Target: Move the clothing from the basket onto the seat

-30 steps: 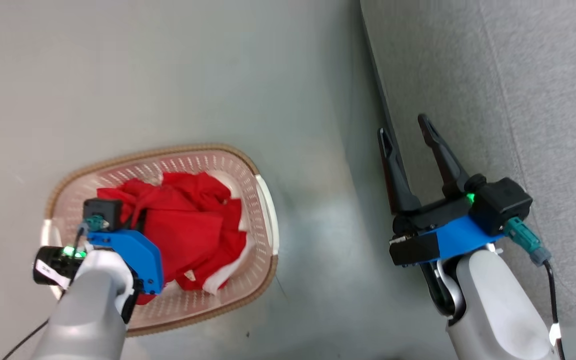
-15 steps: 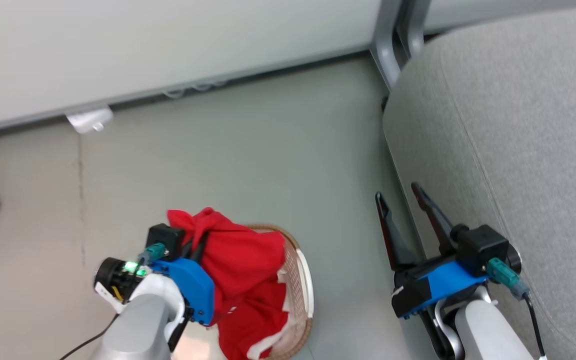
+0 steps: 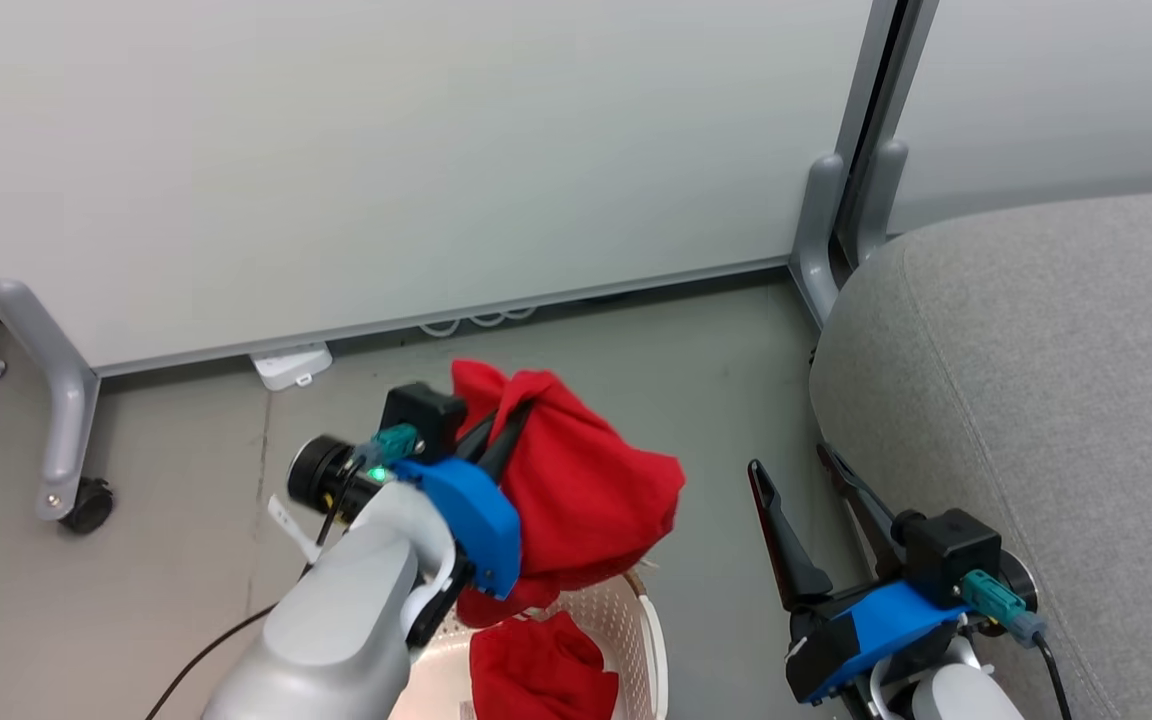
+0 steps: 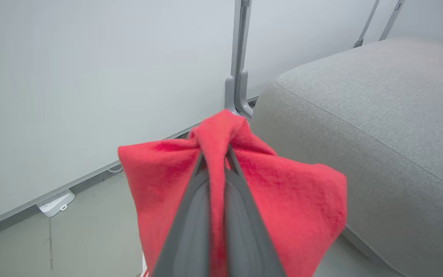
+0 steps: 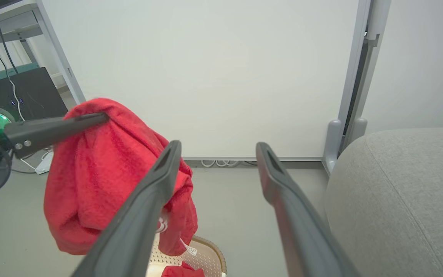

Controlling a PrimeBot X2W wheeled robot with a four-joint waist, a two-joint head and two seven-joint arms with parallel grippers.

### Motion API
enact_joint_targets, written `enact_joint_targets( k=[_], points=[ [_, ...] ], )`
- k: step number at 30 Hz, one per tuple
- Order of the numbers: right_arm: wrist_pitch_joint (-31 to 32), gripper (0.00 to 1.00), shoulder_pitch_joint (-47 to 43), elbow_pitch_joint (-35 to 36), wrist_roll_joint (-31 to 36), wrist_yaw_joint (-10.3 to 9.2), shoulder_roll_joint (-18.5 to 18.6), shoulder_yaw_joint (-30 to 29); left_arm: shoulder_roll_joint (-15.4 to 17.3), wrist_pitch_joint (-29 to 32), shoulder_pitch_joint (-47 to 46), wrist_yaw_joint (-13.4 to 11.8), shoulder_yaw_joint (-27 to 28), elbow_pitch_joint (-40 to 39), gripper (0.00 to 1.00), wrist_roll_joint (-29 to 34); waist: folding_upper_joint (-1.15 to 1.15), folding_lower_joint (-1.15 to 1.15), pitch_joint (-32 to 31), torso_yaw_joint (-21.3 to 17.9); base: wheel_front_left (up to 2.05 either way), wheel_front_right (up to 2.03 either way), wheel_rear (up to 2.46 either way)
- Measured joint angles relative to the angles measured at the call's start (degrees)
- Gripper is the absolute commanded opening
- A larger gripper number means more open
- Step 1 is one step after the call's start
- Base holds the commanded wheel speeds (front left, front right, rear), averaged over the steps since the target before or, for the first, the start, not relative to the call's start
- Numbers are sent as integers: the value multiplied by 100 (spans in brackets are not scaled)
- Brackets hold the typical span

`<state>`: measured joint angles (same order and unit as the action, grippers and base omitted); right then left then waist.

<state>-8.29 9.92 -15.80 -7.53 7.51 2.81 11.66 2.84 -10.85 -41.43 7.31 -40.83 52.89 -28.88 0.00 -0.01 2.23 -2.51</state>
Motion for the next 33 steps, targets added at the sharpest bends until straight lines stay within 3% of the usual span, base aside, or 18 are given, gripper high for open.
enact_joint_targets(
  k=[11, 23, 33],
  points=[
    [79, 100, -196, 91, -25, 0, 1, 64, -2, 146, -427, 0, -546, -342, 0, -593, 0, 1, -260, -18, 0, 0, 0],
    [175, 100, -224, 140, -192, 0, 1, 265, 2, -53, -534, 0, -840, -281, 0, -822, 0, 1, -186, -42, 0, 0, 0],
    [218, 100, -12, -278, -402, 0, 1, 459, 1, -137, -676, 0, -1118, -278, 0, -1003, 0, 2, -52, 91, 0, 0, 0]
  ],
)
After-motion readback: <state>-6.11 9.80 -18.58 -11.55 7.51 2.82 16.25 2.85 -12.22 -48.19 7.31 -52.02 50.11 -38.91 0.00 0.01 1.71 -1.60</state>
